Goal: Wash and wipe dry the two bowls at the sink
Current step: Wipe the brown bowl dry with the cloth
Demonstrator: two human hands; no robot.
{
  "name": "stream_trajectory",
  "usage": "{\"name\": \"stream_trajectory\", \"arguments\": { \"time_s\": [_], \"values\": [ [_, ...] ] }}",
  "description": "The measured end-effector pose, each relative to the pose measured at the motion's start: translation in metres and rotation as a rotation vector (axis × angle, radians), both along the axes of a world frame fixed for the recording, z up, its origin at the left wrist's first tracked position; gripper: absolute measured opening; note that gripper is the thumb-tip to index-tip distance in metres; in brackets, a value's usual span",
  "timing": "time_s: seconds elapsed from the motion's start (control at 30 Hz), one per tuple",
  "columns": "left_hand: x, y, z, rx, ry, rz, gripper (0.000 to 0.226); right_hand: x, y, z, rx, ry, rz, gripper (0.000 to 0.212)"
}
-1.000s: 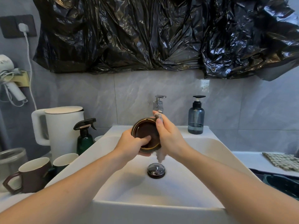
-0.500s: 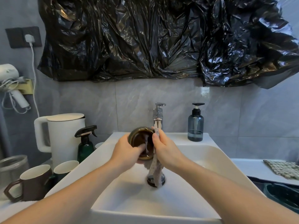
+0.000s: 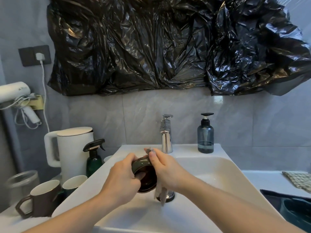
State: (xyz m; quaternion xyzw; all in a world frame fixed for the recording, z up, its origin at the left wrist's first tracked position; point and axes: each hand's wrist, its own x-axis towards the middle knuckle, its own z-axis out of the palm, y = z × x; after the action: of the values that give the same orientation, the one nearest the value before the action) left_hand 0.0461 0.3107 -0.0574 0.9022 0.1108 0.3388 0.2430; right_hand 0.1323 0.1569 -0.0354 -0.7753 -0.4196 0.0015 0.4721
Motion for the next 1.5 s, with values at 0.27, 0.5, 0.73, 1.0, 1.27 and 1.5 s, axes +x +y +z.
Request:
{"name": "stream_trajectory", "arguments": {
  "time_s": [0.27,0.5,0.73,1.0,1.27,1.5],
  "values": [
    [-0.003,0.014,0.005,-0.1,-0.06,0.103,0.028,0.007,-0.003,-0.013,-0.245,-0.025,-0.048,0.028],
    [-0.005,0.014,0.004,-0.102,0.016,0.146,0.03,0.005,-0.005,-0.008,-0.113,0.009,-0.186,0.024],
    [-0.01,0.01,0.006,-0.128,0.11,0.188,0.035,-0.005,0.009,0.029,0.035,0.068,-0.201,0.042],
    [-0.007,0.011,0.01,-0.1,0.23,0.213,0.03,0.031,0.079,0.069,-0.066,-0.124,-0.286,0.061],
    [0.002,0.016,0.007,-0.135,0.23,0.223,0.033,0.091,0.134,0.044,-0.057,-0.096,-0.431,0.053],
    [-0.001,0.019,0.009,-0.215,0.117,0.199,0.033,0.077,0.115,0.03,-0.031,0.01,-0.284,0.03]
  ]
}}
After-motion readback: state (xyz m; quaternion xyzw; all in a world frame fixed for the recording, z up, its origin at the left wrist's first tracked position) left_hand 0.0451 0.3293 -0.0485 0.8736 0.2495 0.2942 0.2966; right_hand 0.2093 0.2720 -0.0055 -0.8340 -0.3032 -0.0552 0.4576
